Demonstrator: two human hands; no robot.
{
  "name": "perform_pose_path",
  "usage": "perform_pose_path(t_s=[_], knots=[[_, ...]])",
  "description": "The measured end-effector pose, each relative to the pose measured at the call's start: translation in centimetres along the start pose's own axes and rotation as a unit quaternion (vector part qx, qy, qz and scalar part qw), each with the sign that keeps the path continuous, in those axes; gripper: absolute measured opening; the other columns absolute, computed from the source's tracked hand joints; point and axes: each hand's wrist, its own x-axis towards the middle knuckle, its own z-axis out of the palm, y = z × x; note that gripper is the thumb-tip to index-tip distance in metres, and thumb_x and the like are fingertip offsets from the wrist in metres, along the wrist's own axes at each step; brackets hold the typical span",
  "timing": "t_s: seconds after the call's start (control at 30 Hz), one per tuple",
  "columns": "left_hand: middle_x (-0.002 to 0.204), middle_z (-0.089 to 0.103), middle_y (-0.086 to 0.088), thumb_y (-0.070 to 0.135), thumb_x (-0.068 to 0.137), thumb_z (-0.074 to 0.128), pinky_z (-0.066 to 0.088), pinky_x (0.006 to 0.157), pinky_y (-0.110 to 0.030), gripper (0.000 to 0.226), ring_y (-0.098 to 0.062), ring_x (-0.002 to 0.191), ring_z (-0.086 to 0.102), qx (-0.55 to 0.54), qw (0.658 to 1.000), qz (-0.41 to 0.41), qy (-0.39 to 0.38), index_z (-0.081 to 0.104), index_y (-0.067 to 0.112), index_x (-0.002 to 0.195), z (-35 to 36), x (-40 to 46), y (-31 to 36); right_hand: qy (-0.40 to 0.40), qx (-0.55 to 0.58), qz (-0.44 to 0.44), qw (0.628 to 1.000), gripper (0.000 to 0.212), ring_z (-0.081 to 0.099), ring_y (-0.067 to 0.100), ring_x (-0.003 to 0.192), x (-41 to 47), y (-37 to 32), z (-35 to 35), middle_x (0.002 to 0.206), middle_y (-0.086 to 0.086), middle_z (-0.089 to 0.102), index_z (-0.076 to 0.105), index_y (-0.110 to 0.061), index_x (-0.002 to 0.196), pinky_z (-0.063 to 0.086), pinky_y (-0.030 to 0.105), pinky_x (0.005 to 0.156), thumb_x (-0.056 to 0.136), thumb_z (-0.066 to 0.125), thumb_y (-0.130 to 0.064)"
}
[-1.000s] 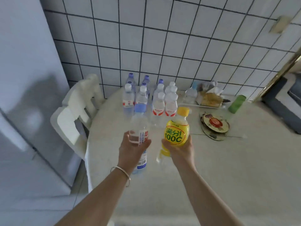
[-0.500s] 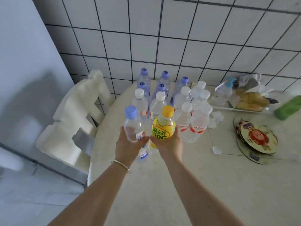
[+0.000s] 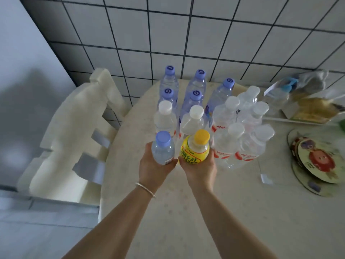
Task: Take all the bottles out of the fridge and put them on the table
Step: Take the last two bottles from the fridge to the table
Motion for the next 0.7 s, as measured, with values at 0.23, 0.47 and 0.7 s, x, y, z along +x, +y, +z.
perform_pose_path(t_s=[0.23, 0.47, 0.7], knots=[[0.083, 0.056, 0.020, 0.016, 0.058, 0.086, 0.038, 0.063, -0.010, 0.060, -0.013, 0.081, 0.056, -0.018, 1.000, 0.003, -0.010, 0.050, 0.021, 0.106, 0.1, 0.2, -0.4, 0.007, 0.000, -0.017, 1.000, 0.075, 0.057, 0.020, 0.099, 0.0, 0.9, 0.2, 0.109, -0.002, 0.063, 0.046, -0.029, 0.124, 0.037, 0.025, 0.078, 0.058, 0.083, -0.024], [0.092, 0.057, 0.012, 0.018, 0.061, 0.084, 0.038, 0.072, -0.017, 0.063, -0.013, 0.086, 0.055, -0.025, 0.999, -0.021, -0.037, 0.045, 0.026, 0.111, 0.0, 0.0, 0.0, 0.004, -0.010, -0.019, 1.000, 0.073, 0.057, 0.021, 0.103, -0.4, 2.5, 0.6, 0.110, -0.003, 0.064, 0.047, -0.035, 0.120, 0.046, 0.032, 0.085, 0.057, 0.083, -0.028], [0.109, 0.055, 0.006, 0.020, 0.056, 0.088, 0.040, 0.081, -0.022, 0.070, -0.013, 0.097, 0.054, -0.028, 0.998, 0.000, -0.056, 0.043, 0.031, 0.108, -0.3, -0.3, 0.1, -0.046, -0.032, -0.029, 0.998, 0.077, 0.054, 0.022, 0.108, 0.0, 2.8, 0.0, 0.116, -0.001, 0.060, 0.043, -0.029, 0.124, 0.046, 0.035, 0.088, 0.059, 0.084, -0.027]])
